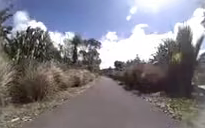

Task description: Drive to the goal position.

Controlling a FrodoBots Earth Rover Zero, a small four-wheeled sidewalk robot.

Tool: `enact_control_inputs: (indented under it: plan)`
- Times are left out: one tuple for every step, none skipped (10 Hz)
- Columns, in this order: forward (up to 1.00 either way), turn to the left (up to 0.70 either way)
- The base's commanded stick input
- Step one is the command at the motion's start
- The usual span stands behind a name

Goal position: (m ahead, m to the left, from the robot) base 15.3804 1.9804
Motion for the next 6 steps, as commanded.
enact_control_inputs:
  plan:
    - [1.00,0.00]
    - [1.00,0.00]
    - [1.00,0.00]
    - [1.00,0.00]
    - [1.00,0.00]
    - [1.00,0.00]
